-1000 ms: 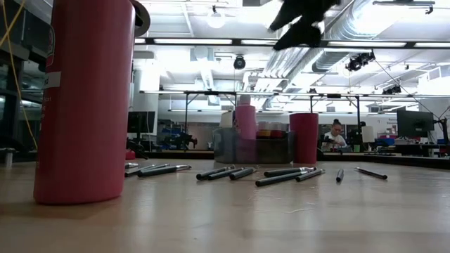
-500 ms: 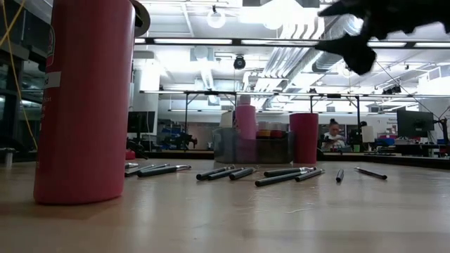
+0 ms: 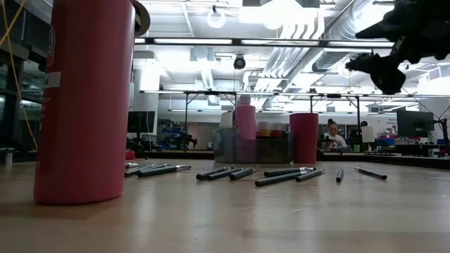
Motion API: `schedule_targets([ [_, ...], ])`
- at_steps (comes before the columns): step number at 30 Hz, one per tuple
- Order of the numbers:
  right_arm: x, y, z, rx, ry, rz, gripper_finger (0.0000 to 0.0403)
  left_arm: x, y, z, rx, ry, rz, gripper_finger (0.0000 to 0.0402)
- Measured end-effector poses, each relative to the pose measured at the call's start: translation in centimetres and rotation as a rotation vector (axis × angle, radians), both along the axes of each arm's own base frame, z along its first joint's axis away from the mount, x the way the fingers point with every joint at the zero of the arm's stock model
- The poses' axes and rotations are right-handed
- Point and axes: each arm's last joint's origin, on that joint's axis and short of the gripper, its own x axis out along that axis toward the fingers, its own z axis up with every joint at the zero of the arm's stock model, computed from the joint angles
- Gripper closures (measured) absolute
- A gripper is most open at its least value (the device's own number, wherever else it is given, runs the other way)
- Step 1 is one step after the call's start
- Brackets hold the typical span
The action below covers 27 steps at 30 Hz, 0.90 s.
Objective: Pick & Place Paint Supplies
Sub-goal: Put the large red paint bottle into the black bin
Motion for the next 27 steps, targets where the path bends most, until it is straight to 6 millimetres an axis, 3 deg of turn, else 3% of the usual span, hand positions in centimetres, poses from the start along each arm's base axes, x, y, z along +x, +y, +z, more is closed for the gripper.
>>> schedule_targets([
  [6, -1.0, -0.3, -0.3, -0.022, 0.015, -0.033, 0.0137, 0.7, -1.2, -0.4, -0.044, 0.024, -0.167, 0.0211],
  [12, -1.1, -0.2, -0.5, -0.031, 0.035, -0.024, 0.0137, 2.9, -3.9, -1.6, 0.017, 0.034, -0.329, 0.0211],
  [27, -1.1, -0.2, -0.5, -0.031, 0.042, -0.028, 0.0137, 7.0, -8.6, -5.0, -0.034, 0.067, -0.471, 0.0211],
])
